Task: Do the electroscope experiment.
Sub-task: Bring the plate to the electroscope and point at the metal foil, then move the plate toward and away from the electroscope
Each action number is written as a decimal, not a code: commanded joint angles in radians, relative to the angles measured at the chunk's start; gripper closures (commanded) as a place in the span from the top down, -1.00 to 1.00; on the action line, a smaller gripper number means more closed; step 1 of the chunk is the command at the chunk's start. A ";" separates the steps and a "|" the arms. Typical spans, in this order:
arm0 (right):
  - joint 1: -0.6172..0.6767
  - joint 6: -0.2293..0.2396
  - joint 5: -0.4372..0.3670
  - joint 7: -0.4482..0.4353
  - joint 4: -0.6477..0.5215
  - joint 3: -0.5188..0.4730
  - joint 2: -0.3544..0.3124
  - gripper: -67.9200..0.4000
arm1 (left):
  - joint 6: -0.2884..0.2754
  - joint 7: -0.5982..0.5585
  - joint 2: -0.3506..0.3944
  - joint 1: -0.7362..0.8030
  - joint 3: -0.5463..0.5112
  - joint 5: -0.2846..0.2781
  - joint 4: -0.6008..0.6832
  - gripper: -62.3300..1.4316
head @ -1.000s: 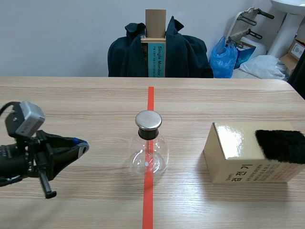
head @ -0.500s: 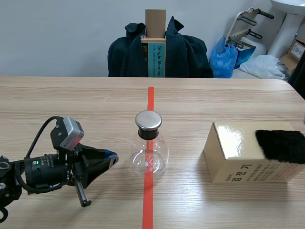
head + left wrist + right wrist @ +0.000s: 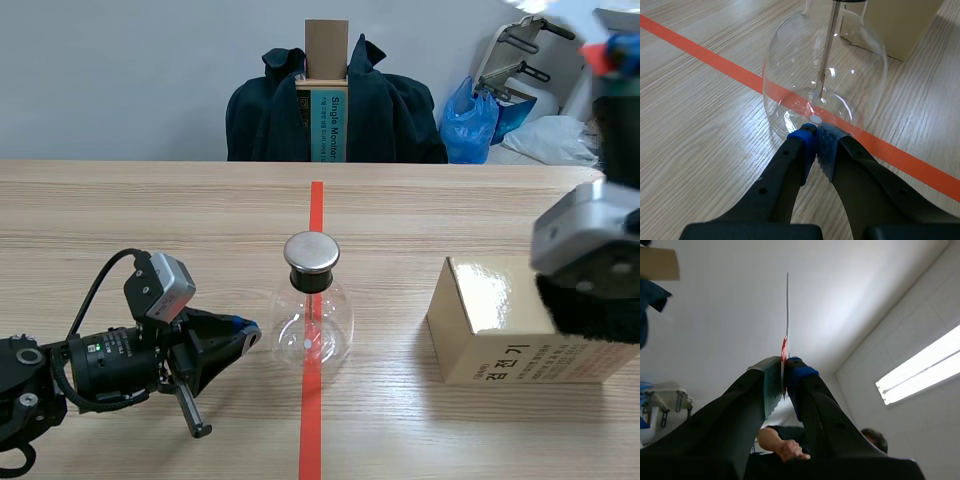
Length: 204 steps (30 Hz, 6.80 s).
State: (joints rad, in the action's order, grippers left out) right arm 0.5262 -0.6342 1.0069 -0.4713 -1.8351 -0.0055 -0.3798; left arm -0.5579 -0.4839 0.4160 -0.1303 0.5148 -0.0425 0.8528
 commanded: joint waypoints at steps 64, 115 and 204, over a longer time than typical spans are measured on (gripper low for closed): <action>-0.177 0.034 0.128 -0.158 0.357 0.401 -0.008 -0.96 | -0.001 -0.018 -0.003 -0.005 -0.008 -0.013 0.016 -0.87; -0.177 0.029 0.135 -0.079 0.357 0.399 -0.008 -0.96 | -0.002 -0.017 -0.003 -0.005 -0.008 -0.013 0.016 -0.87; -0.177 0.021 0.127 0.164 0.357 0.399 -0.008 -0.96 | -0.002 -0.018 -0.003 -0.005 -0.008 -0.013 0.016 -0.87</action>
State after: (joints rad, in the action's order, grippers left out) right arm 0.3607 -0.5980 1.1439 -0.3157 -1.4635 0.3950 -0.3794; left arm -0.5575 -0.4839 0.4160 -0.1303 0.5148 -0.0422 0.8528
